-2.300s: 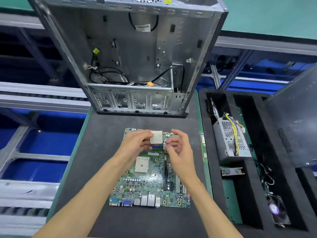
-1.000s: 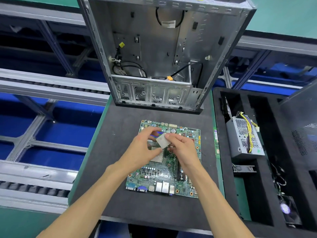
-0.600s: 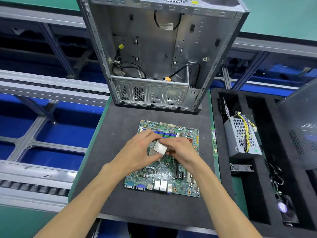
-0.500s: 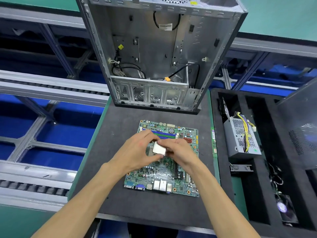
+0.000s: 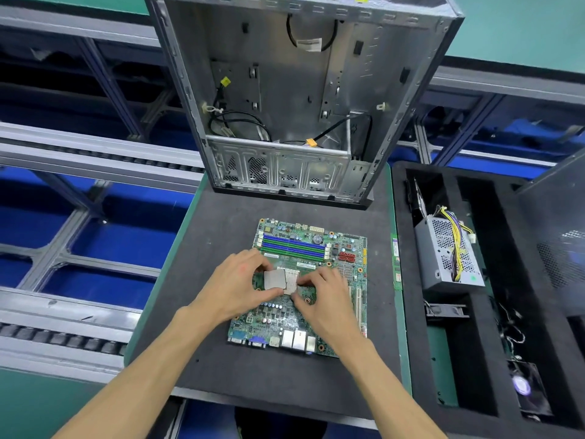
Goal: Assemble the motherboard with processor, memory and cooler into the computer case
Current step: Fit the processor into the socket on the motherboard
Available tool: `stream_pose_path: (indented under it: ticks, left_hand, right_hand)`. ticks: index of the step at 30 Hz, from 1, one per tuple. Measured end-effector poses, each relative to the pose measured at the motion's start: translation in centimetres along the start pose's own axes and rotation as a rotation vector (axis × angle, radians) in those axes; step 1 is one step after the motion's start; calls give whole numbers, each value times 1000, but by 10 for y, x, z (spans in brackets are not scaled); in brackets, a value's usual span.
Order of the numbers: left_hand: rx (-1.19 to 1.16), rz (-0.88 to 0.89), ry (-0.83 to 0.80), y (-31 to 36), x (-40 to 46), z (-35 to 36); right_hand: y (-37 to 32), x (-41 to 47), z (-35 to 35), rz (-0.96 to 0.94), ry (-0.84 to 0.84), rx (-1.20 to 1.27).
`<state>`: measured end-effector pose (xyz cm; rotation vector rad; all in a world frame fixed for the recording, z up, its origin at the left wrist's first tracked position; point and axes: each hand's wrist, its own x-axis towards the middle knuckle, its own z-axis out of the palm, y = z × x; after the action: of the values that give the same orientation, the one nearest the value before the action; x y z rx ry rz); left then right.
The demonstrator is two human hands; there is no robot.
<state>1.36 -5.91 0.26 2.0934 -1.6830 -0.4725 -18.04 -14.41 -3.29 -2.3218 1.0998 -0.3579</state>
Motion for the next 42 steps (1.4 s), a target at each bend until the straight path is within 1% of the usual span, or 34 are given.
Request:
stream_pose_path:
  ticks: [4, 8, 10, 13, 18, 23, 26, 42]
  left_hand:
    - [1, -4, 10, -1, 1, 4]
    - [15, 10, -9, 1, 4, 10]
    - [33, 15, -31, 0, 4, 12]
    - [45, 29, -52, -4, 4, 14]
    - [77, 81, -63, -5, 10, 17]
    - [69, 107, -70, -5, 15, 22]
    - [81, 109, -69, -5, 17, 25]
    - [21, 100, -97, -6, 19, 22]
  right_hand:
    - [-1, 2, -1, -5, -29, -85]
    - [-5, 5, -1, -9, -11, -105]
    - [-5, 8, -4, -11, 5, -82]
    - [0, 19, -13, -69, 9, -42]
    - [13, 47, -23, -147, 135, 32]
    - [27, 53, -12, -168, 173, 151]
    - [31, 51, -4, -171, 223, 165]
    - [34, 54, 1, -169, 236, 178]
